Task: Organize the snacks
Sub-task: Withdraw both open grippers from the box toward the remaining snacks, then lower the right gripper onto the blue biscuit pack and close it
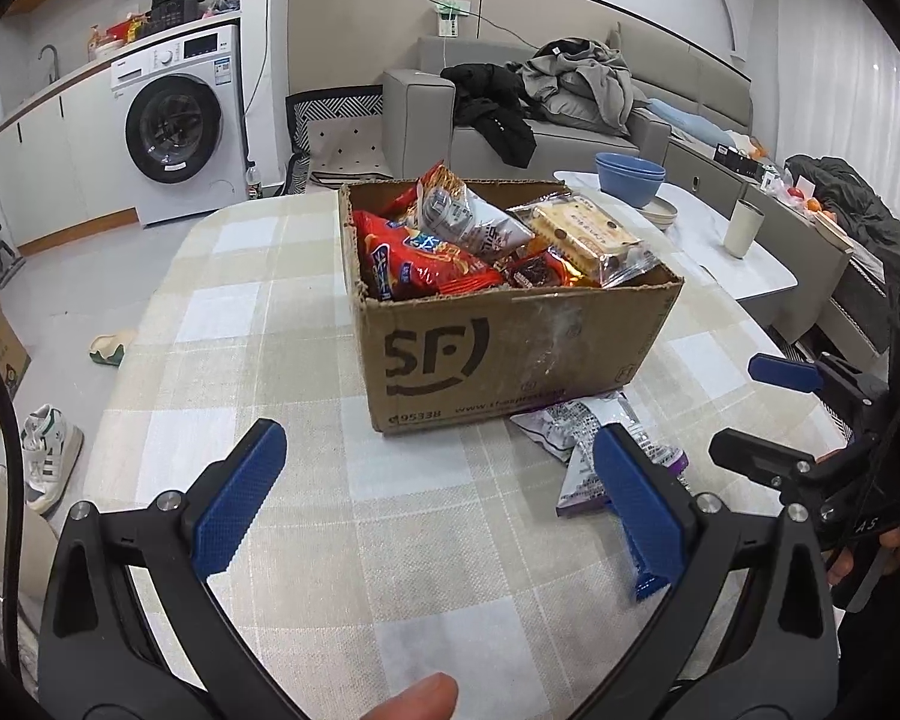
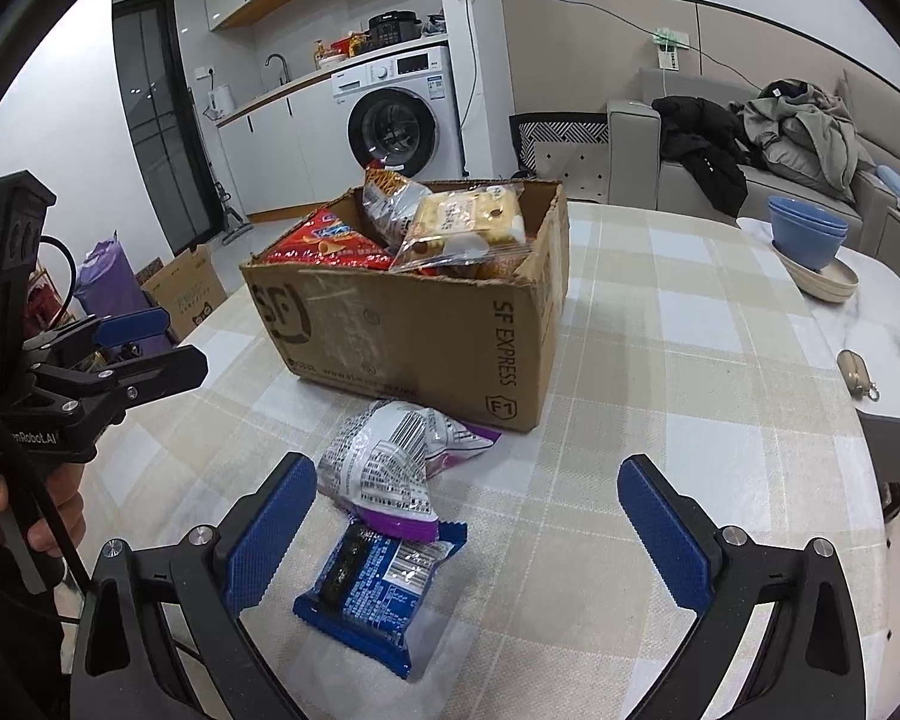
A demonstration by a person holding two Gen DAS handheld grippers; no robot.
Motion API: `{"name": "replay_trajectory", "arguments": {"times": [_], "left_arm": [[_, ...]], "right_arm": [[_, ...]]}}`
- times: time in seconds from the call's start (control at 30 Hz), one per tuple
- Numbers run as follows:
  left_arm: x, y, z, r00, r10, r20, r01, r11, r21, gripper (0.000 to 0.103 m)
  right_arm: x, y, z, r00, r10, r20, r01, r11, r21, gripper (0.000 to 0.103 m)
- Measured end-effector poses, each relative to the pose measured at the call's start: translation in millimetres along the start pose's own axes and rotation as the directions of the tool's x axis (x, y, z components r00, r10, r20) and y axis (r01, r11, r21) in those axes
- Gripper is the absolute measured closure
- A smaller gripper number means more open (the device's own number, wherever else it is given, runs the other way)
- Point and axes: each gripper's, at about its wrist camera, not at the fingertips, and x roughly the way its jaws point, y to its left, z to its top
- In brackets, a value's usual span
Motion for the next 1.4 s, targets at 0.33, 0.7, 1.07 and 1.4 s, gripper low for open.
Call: {"name": "replay_trajectory", "arguments": {"times": [0.33,0.7,1.07,1.4], "left_arm": [[-1.0,6.9,-3.3,1.000,0.026,0.018,-0.025,1.000,-0.012,0.001],[12.0,1.0,-13.2,1.000,0.030,-0.002,-0.030,1.000,0.005,0.001],[24.0,0.4,-19.0,0.999,0.028,-0.023,-0.028,1.000,0.006,0.001],[35.2,2.8,-25.1,0.998,0.030,-0.050,-0.030,1.000,0.006,0.001]], "right_arm": [[9.3,12.4,-8.0,0.999,0.005,-0.052,-0.007,0.999,-0.036,0.001],[28.8,24.8,-17.9,0.991,0.014,-0.133,-0.025,0.996,-0.082,0.001],[43.2,30.8,-26.9,0.980,0.001,-0.198,-0.023,0.994,-0.109,0.001],[51.6,23.4,-31.6,0.975,-0.025,-0.220,0.000,0.994,-0.111,0.001]]}}
